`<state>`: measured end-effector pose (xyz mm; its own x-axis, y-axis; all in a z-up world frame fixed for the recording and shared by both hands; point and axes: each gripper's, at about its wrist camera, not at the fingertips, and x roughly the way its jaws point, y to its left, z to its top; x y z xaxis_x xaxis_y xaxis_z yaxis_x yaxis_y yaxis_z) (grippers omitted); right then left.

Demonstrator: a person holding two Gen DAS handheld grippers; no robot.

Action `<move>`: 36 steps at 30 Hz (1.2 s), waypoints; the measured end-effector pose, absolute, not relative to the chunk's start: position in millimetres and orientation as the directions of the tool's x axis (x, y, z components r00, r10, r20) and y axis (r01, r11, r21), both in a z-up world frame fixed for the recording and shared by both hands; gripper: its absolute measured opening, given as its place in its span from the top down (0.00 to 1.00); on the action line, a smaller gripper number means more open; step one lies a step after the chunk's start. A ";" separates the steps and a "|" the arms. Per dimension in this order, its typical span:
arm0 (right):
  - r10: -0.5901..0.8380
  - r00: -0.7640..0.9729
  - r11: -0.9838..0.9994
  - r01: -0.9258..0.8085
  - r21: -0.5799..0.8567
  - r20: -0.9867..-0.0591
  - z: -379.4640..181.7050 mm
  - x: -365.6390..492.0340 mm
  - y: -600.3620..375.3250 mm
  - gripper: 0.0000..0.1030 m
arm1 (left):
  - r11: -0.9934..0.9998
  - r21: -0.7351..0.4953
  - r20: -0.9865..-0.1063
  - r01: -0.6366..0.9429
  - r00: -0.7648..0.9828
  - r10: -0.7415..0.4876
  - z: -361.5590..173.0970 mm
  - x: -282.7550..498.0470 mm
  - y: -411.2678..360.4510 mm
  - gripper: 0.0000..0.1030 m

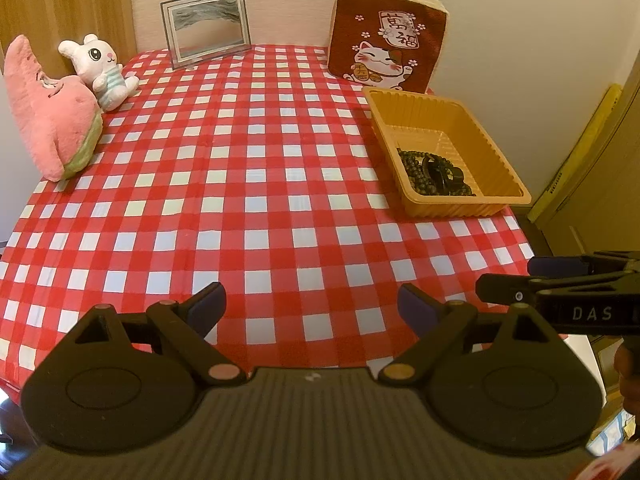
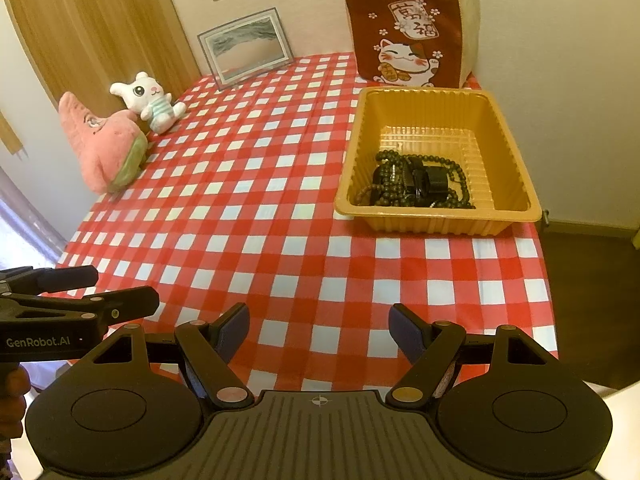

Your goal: Organize jewelry

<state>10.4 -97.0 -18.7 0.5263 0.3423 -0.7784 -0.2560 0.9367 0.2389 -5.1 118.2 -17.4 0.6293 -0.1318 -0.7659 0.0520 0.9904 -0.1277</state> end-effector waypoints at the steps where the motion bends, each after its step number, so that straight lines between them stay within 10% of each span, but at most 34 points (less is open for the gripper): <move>1: 0.343 0.526 0.937 -0.256 0.239 -0.778 -18.7 10.5 -97.1 0.26 | 0.991 -0.127 -0.766 0.052 0.629 -0.131 -17.4 -5.1 118.1 0.11; 36: 0.342 0.528 0.937 -0.257 0.237 -0.777 -17.6 13.6 -98.9 0.26 | 0.991 -0.126 -0.765 0.053 0.630 -0.131 -17.1 -3.0 115.9 0.11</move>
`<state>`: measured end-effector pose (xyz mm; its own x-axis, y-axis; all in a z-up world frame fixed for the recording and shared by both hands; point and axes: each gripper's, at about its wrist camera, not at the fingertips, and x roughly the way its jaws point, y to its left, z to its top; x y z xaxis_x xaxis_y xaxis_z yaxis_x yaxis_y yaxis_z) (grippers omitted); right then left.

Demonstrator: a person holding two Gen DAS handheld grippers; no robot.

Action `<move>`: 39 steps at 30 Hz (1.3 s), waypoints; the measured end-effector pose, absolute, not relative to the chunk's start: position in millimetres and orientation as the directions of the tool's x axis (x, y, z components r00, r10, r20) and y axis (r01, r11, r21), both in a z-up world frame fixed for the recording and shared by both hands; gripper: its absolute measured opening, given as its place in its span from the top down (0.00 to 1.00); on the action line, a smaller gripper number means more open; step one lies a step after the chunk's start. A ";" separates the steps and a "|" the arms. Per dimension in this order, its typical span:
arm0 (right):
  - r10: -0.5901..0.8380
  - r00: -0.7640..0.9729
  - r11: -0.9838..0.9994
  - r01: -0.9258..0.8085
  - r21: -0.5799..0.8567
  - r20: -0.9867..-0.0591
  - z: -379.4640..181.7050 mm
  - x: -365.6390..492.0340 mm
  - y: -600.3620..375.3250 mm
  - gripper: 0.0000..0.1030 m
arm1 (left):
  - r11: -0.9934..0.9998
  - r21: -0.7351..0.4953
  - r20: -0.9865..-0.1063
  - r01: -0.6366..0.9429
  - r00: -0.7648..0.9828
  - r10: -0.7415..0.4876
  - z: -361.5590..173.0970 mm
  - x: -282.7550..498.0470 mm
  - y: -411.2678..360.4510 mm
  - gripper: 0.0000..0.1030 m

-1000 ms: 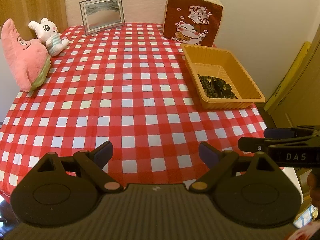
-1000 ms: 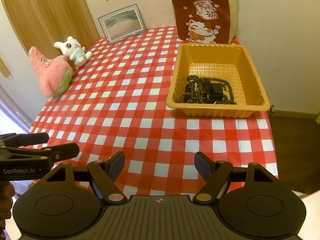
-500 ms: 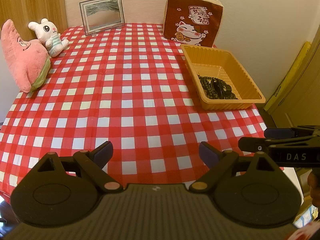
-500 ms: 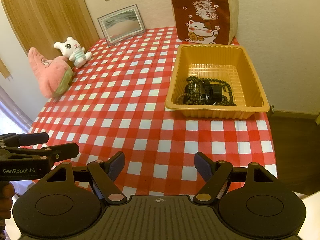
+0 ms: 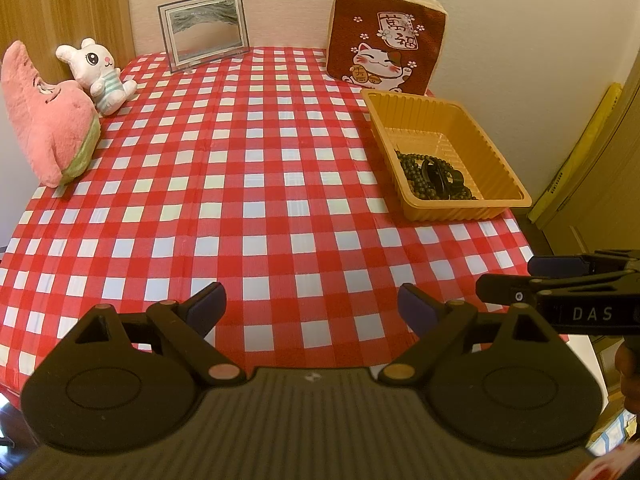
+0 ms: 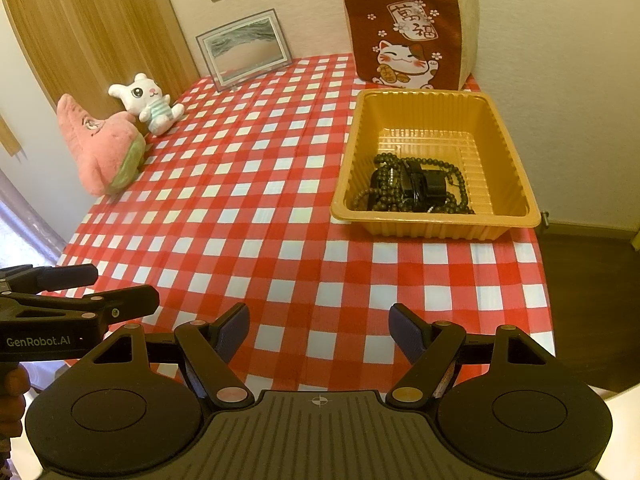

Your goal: Organize jewelry

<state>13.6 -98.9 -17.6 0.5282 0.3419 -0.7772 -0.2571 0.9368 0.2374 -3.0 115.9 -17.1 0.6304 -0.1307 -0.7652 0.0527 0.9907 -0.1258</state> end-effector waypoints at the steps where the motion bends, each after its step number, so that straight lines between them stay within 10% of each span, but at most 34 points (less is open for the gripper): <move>1: 0.342 0.528 0.937 -0.257 0.237 -0.777 -17.6 13.3 -98.6 0.26 | 0.991 -0.126 -0.765 0.053 0.630 -0.131 -17.1 -2.9 116.0 0.11; 39: 0.339 0.532 0.937 -0.262 0.230 -0.776 -18.0 33.1 -96.5 0.26 | 0.991 -0.126 -0.765 0.055 0.631 -0.132 -17.9 8.0 113.9 0.11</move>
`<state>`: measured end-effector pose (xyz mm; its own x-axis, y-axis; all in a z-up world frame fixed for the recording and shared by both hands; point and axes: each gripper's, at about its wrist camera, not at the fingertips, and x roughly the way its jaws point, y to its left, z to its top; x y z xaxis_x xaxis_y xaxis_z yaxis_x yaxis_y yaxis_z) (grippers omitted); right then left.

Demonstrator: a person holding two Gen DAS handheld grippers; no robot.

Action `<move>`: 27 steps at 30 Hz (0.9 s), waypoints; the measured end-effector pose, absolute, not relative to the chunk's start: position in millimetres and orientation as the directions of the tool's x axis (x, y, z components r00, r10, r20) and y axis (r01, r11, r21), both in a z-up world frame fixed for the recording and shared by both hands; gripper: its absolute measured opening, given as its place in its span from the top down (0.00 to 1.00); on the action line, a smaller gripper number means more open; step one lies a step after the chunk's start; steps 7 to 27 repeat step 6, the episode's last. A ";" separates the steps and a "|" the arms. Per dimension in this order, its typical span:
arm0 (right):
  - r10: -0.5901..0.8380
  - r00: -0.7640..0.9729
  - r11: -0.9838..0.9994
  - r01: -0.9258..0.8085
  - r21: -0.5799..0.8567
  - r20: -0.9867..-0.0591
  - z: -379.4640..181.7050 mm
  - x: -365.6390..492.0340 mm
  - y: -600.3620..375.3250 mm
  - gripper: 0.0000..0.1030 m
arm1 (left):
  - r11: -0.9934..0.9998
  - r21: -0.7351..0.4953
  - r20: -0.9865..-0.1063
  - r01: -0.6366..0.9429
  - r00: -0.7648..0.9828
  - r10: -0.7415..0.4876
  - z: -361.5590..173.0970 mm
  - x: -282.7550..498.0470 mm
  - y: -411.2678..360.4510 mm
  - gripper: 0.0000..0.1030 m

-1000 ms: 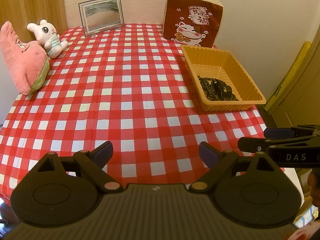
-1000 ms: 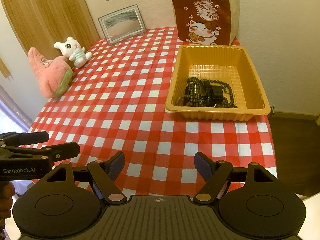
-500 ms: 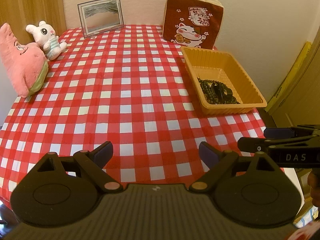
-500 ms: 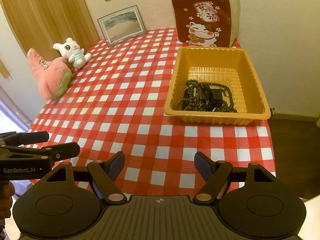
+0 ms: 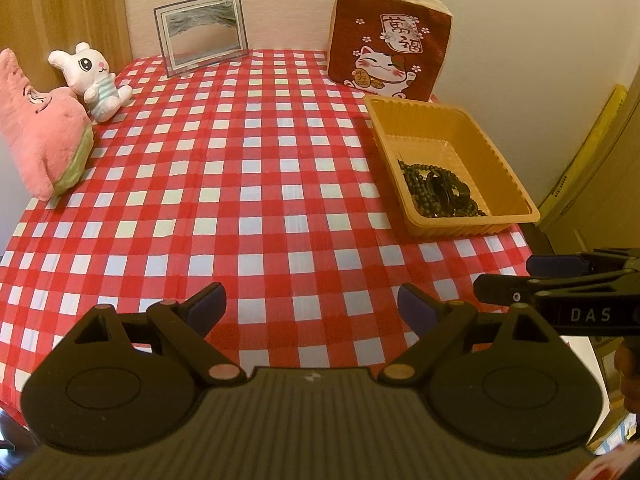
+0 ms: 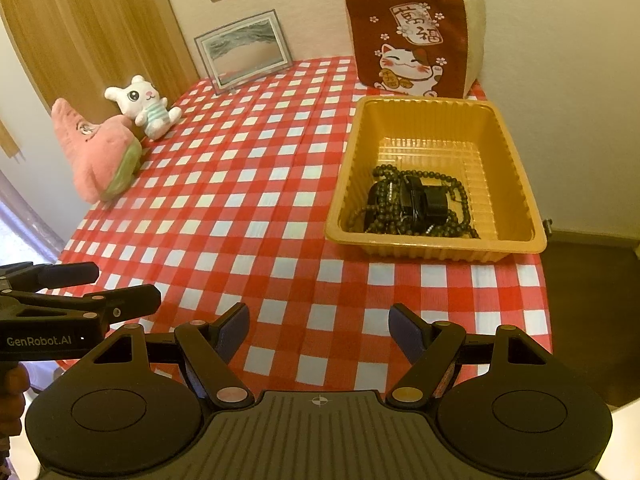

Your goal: Organize jewelry

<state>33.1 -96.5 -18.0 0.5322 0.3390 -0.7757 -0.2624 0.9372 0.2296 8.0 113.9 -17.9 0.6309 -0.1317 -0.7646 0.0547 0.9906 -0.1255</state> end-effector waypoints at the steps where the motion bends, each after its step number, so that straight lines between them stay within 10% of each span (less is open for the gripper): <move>1: 0.340 0.531 0.937 -0.264 0.230 -0.777 -18.6 35.6 -96.3 0.26 | 0.991 -0.125 -0.765 0.054 0.631 -0.131 -17.9 8.3 113.7 0.11; 27: 0.342 0.525 0.935 -0.270 0.228 -0.779 -21.2 43.7 -94.4 0.26 | 0.991 -0.125 -0.769 0.049 0.626 -0.128 -18.1 10.7 111.6 0.11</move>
